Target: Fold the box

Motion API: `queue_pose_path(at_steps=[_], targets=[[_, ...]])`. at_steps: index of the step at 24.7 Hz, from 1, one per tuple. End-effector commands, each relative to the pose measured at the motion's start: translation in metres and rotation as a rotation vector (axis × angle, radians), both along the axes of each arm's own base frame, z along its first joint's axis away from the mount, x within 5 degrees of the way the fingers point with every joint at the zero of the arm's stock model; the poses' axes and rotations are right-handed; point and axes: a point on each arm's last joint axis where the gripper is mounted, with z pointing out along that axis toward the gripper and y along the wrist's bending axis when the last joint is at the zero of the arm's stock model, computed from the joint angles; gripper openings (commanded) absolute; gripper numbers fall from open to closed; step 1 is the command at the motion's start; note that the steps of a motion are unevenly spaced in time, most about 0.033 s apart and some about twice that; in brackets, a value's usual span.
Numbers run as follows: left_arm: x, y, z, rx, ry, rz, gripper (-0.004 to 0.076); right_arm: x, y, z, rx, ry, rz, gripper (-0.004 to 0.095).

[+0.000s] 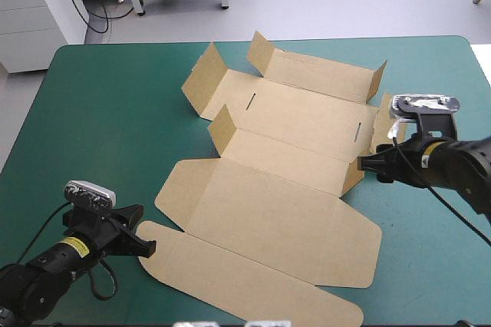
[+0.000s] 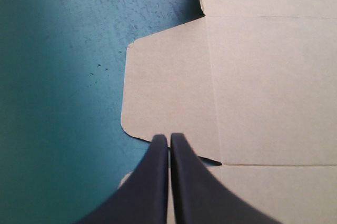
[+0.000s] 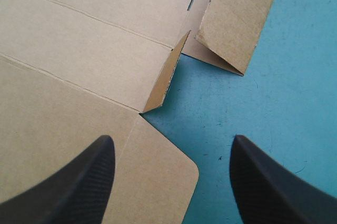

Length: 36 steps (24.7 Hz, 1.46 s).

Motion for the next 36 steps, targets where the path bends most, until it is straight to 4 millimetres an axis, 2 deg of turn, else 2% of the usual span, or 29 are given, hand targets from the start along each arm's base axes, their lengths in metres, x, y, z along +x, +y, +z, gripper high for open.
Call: queue_pose_path(at_steps=[1,5,8,11,16,26,36], targets=[[0.004,-0.002,0.012,-0.045,-0.067,0.009,-0.0008,0.022,0.007,-0.004,-0.005,-0.009,-0.012,0.0579],[0.004,-0.002,0.012,-0.045,-0.062,0.009,-0.0008,0.047,0.007,-0.016,0.022,0.068,-0.062,0.0578],[0.004,-0.002,0.012,-0.046,-0.062,0.010,-0.0008,0.063,0.000,-0.017,0.092,0.101,-0.096,0.0578],[0.004,-0.002,0.012,-0.046,-0.062,0.010,-0.0008,0.073,-0.009,-0.017,0.170,0.124,-0.100,0.0578],[0.004,-0.002,0.012,-0.046,-0.062,0.010,-0.0008,0.092,-0.017,-0.032,0.259,0.195,-0.117,0.0578],[0.004,-0.002,0.012,-0.047,-0.063,0.011,-0.0008,0.137,-0.010,-0.090,0.243,0.394,-0.135,0.0574],[0.004,-0.002,0.012,-0.049,-0.069,0.012,-0.0008,0.156,-0.004,-0.118,0.240,0.442,-0.133,0.0573]])
